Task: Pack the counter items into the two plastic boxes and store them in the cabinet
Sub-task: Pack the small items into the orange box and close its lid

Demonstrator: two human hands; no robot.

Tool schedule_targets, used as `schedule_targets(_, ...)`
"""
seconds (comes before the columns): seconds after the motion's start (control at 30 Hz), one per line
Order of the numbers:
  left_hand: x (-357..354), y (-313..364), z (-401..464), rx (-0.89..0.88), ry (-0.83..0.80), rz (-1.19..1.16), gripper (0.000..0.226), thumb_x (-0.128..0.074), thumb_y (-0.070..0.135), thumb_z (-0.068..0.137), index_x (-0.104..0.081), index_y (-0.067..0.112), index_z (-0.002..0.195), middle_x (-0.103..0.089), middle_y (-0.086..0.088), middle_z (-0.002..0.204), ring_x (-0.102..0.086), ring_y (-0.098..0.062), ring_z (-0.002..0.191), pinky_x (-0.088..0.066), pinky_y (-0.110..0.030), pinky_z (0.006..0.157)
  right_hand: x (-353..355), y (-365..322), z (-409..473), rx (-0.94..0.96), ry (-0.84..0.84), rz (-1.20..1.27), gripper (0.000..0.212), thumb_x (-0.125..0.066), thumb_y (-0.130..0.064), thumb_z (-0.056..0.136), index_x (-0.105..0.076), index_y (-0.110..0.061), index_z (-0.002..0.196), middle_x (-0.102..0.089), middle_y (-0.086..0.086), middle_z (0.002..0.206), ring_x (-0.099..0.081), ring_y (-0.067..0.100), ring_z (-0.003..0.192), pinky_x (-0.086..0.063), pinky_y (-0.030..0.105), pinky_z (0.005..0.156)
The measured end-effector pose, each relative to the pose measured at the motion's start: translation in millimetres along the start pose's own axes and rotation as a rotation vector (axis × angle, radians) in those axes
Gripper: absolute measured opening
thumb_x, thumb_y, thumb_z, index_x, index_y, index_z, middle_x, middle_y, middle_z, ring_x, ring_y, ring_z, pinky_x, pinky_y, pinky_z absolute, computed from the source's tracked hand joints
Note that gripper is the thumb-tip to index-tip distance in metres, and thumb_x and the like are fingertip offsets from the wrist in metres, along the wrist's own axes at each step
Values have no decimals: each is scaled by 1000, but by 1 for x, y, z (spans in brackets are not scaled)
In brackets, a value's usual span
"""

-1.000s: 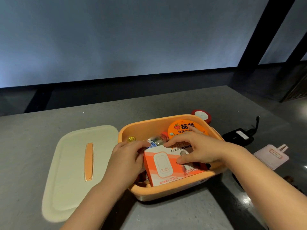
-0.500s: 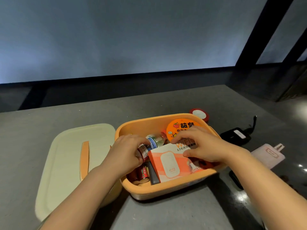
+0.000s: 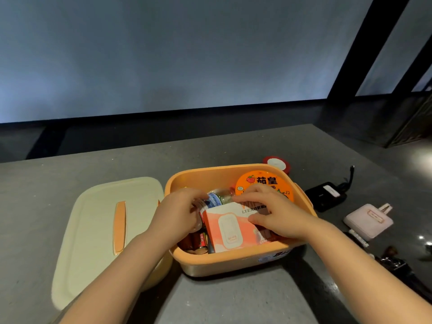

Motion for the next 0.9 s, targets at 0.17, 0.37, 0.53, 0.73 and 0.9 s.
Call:
schedule_targets(0.17,4,2,-9,-15,54,-144,33,-50,13,94,-63,35,115,-61,15,122,-53,-5,109,-38,-14,81,26,18,-16,-78,394,170,43,-71,-24,84,-58,-43,121,-51,-21,129,-45,-8,116,-34,8,91)
schedule_targets(0.37,4,5,-16,-41,59,-164,26,-52,26,94,-64,37,114,-63,20,118,-54,-1,105,-45,-20,85,15,16,-14,-222,402,116,24,-76,-36,78,-65,-39,100,-55,-25,104,-49,-3,97,-32,9,72)
schedule_targets(0.53,6,3,-15,-73,64,-85,24,-55,28,91,-66,36,111,-65,18,113,-55,-4,103,-46,-28,87,3,-2,0,-222,357,43,24,-77,-41,75,-65,-35,95,-57,-20,101,-50,3,98,-40,26,80)
schedule_targets(0.73,8,-7,-2,-23,-82,-121,18,-60,28,90,-70,38,101,-62,28,92,-55,6,82,-44,-16,71,8,-2,4,-177,221,7,25,-75,-44,77,-70,-35,100,-61,-19,109,-52,4,107,-47,37,94)
schedule_targets(0.9,15,-13,-1,-8,-100,-135,15,-58,27,92,-70,35,96,-67,21,93,-60,0,85,-52,-24,74,11,-3,10,-154,246,50,17,-73,-39,81,-73,-36,97,-63,-20,104,-55,2,101,-47,32,90)
Point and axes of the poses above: each hand's wrist, its own z-axis towards the middle knuckle, its own x-axis out of the back of the hand, y = z × x, the point moved 7 cm from there along z, towards the middle knuckle
